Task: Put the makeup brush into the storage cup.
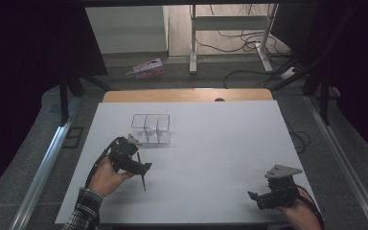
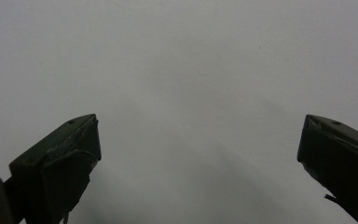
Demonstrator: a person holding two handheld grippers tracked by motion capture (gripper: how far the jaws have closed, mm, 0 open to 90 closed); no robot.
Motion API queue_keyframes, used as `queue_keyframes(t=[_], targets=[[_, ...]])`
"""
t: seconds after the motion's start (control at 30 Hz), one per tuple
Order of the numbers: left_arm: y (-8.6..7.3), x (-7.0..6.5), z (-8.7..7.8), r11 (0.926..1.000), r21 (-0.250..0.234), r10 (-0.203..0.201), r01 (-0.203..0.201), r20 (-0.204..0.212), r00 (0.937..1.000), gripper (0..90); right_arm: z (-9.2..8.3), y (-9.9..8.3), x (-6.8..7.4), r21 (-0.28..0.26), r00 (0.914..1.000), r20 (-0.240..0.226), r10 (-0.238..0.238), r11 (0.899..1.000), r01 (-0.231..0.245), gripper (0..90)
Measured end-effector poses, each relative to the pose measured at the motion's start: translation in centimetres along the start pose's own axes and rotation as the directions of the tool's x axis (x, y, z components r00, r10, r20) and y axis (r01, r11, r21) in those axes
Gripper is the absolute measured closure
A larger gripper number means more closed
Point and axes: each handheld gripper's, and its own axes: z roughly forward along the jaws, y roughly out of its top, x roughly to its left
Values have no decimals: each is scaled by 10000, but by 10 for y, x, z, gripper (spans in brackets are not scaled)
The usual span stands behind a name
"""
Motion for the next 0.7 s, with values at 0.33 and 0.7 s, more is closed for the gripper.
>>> queue_keyframes(t=[0.33,0.7], targets=[[8,1,6,9996,258,-102,102,34,9999,43,1,0,0,69,10000,-21,-31,10000,31,0],[6,3,16,9979,609,-239,242,-57,9997,63,1,0,1,140,10000,-69,-40,9999,41,0]])
